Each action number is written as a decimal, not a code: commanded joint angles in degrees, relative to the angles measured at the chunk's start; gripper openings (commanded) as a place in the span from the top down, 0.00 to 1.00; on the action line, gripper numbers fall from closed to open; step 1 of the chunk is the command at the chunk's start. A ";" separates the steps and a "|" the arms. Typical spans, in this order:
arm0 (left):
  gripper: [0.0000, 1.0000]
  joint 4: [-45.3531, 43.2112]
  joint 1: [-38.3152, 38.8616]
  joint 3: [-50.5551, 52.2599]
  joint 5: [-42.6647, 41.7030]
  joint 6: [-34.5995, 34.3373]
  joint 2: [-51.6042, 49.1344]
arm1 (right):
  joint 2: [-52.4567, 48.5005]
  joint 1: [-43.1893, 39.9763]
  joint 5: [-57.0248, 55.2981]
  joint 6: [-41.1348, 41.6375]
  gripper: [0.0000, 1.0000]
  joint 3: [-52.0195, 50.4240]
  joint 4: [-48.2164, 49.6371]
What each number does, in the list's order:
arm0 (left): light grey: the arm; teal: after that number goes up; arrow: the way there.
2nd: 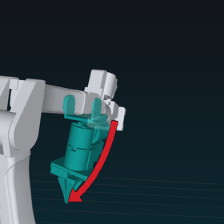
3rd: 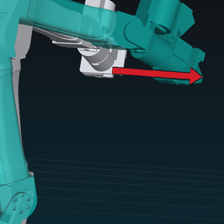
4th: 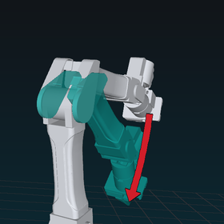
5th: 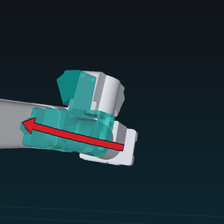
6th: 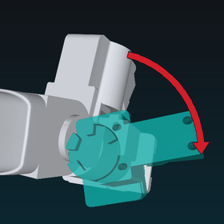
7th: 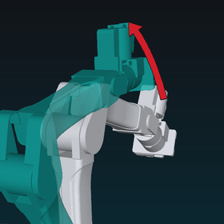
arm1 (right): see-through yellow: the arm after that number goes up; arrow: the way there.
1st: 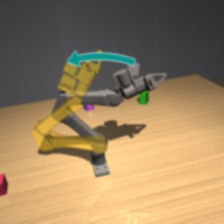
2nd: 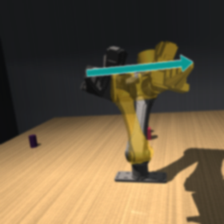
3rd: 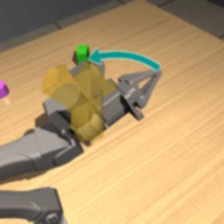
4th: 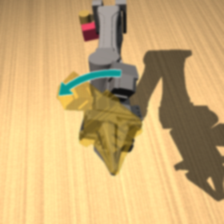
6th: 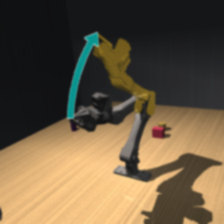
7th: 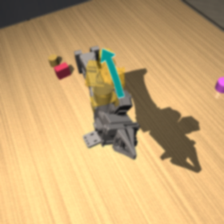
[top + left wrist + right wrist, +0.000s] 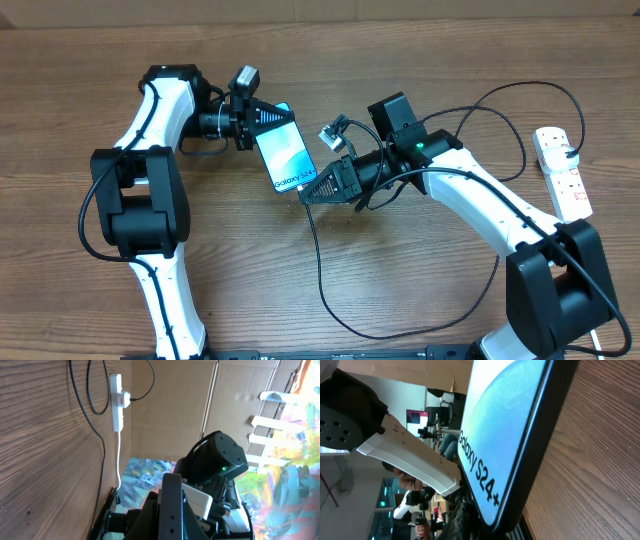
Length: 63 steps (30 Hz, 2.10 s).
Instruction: Plug charger to phone and switch on socket
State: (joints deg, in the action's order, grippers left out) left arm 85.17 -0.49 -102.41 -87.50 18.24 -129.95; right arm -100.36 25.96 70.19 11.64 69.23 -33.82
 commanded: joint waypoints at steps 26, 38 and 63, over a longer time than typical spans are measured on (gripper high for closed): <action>0.96 0.52 0.17 -0.92 -3.04 0.85 1.90 | 0.46 -0.02 -0.04 2.14 0.96 0.90 1.05; 0.96 0.52 0.17 -0.92 -3.02 0.85 1.90 | 0.46 -0.02 -1.64 5.14 0.96 0.90 1.25; 0.96 0.52 0.17 -0.92 0.11 0.87 1.90 | 0.46 1.55 -5.20 11.10 0.96 0.90 4.15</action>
State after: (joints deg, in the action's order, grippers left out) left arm 84.86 -0.89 -102.41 -87.20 18.70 -129.95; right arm -100.36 27.83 67.13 22.22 69.21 -30.09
